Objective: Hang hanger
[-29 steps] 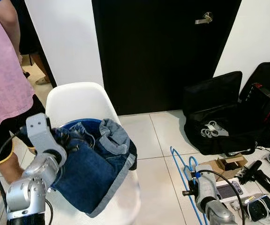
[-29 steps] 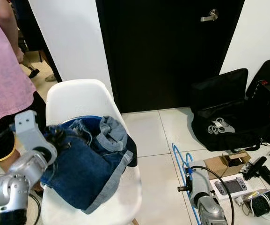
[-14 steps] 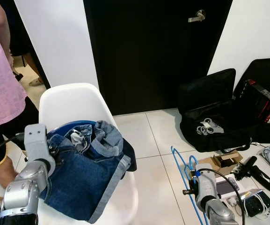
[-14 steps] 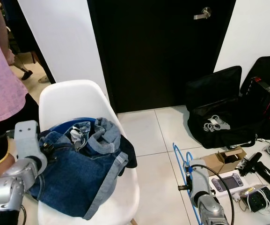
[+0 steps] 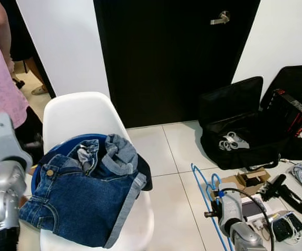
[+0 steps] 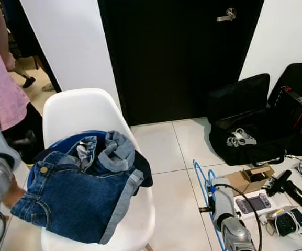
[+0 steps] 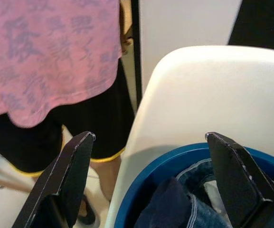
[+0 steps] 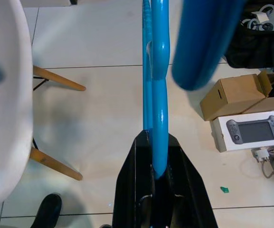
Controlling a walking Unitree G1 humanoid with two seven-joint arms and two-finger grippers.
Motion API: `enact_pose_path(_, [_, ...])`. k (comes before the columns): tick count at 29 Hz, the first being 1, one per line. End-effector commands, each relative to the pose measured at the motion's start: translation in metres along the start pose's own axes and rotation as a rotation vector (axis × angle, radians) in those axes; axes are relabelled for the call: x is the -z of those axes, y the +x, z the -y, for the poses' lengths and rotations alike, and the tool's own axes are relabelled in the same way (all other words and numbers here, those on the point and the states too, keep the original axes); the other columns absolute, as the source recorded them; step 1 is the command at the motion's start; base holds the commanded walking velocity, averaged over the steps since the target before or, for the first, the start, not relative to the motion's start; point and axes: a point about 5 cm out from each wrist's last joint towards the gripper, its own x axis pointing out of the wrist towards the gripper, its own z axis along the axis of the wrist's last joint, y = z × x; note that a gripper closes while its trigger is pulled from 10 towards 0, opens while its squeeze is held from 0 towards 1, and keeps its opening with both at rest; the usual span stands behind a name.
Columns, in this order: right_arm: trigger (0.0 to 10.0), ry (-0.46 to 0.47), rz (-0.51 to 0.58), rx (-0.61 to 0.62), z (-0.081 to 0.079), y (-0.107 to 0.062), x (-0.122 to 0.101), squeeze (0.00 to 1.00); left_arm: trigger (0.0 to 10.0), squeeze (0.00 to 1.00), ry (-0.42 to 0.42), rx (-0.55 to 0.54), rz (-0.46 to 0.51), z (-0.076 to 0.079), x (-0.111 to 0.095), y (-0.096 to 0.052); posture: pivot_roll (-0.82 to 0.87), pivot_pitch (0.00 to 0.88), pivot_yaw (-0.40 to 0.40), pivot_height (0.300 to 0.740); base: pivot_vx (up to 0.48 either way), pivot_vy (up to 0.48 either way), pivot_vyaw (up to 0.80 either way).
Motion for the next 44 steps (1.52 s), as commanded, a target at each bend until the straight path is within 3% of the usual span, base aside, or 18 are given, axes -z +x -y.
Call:
enact_pose_path(1, [10.0,0.010,-0.006,0.000,0.000,0.000,0.001,0.00,10.0,1.00,0.013,0.003,0.008,-0.004,-0.002,0.000,-0.03,0.072,0.005,0.740,0.000,0.000,0.00])
enact_pose_path(2, [10.0,0.011,-0.005,0.000,0.001,-0.001,0.002,0.00,10.0,1.00,0.011,0.097,0.009,0.000,-0.005,0.002,-0.03,0.072,0.005,0.740,0.000,0.000,0.00])
enact_pose_path(4, [10.0,0.011,-0.005,0.000,0.001,-0.001,0.002,0.00,10.0,1.00,0.011,0.097,0.009,0.000,-0.005,0.002,-0.03,0.072,0.005,0.740,0.000,0.000,0.00])
enact_pose_path(5, [10.0,0.012,-0.005,0.000,0.001,-0.001,0.002,0.00,10.0,1.00,0.054,0.291,-0.007,0.003,-0.007,-0.003,-0.03,0.072,-0.001,0.740,0.000,0.000,0.00])
enact_pose_path(6, [10.0,0.012,-0.005,0.000,0.001,-0.001,0.002,0.00,10.0,1.00,0.054,0.291,-0.007,0.003,-0.007,-0.003,-0.03,0.072,-0.001,0.740,0.000,0.000,0.00])
enact_pose_path(7, [10.0,0.014,-0.005,-0.001,0.001,-0.001,0.002,0.00,10.0,1.00,0.126,0.454,-0.015,-0.002,-0.008,-0.010,-0.02,0.073,-0.002,0.740,0.000,0.000,0.00])
enact_pose_path(8, [10.0,0.014,-0.005,-0.001,0.001,-0.001,0.002,0.00,10.0,1.00,0.126,0.454,-0.015,-0.002,-0.008,-0.010,-0.02,0.073,-0.002,0.740,0.000,0.000,0.00])
enact_pose_path(9, [10.0,0.016,-0.006,-0.001,0.001,-0.001,0.002,0.00,10.0,1.00,0.165,0.602,-0.075,-0.013,-0.006,-0.019,-0.02,0.073,-0.003,0.740,0.000,0.000,0.00])
enact_pose_path(10, [10.0,0.016,-0.007,-0.003,0.001,-0.001,0.002,0.00,10.0,0.47,0.235,0.706,-0.136,-0.025,-0.004,-0.029,-0.02,0.072,-0.006,0.740,0.000,0.000,0.00])
enact_pose_path(11, [10.0,0.016,-0.007,-0.003,0.001,-0.001,0.002,0.00,10.0,0.47,0.235,0.706,-0.136,-0.025,-0.004,-0.029,-0.02,0.072,-0.006,0.740,0.000,0.000,0.00])
enact_pose_path(12, [10.0,0.017,-0.007,-0.004,0.001,-0.001,0.001,0.00,10.0,0.00,0.295,0.823,-0.218,-0.037,0.001,-0.043,-0.02,0.073,-0.005,0.740,0.000,0.000,0.00])
enact_pose_path(13, [10.0,0.017,-0.007,-0.004,0.001,-0.001,0.001,0.00,10.0,0.00,0.295,0.823,-0.218,-0.037,0.001,-0.043,-0.02,0.073,-0.005,0.740,0.000,0.000,0.00])
enact_pose_path(16, [10.0,0.019,-0.010,-0.004,0.001,0.000,0.001,0.00,10.0,0.00,0.439,0.964,-0.426,-0.061,0.012,-0.068,-0.02,0.074,-0.012,0.740,0.000,0.000,0.00])
enact_pose_path(22, [10.0,0.016,-0.008,-0.008,0.001,0.000,-0.001,0.00,10.0,0.00,0.607,0.875,-0.553,-0.086,0.016,-0.062,-0.02,0.074,-0.017,0.740,0.000,0.000,0.00])
enact_pose_path(29, [10.0,0.013,0.027,-0.017,-0.003,0.002,-0.007,0.00,10.0,0.00,0.580,0.910,-0.695,-0.091,0.029,-0.070,-0.01,0.080,-0.012,0.740,0.000,0.000,0.00])
enact_pose_path(34, [10.0,0.014,0.071,-0.026,-0.007,-0.003,-0.004,0.00,10.0,0.00,0.409,0.947,-0.803,-0.080,0.058,-0.075,-0.02,0.080,-0.007,0.740,0.000,0.000,0.00])
enact_pose_path(37, [10.0,0.017,0.072,-0.026,-0.009,-0.005,0.001,0.00,10.0,0.00,0.369,0.946,-0.827,-0.075,0.068,-0.077,-0.03,0.081,-0.007,0.740,0.000,0.000,0.00])
enact_pose_path(44, [10.0,0.018,0.053,-0.023,-0.007,-0.005,0.003,0.00,10.0,0.00,0.394,0.875,-0.827,-0.085,0.071,-0.070,-0.02,0.081,-0.010,0.740,0.000,0.000,0.00])
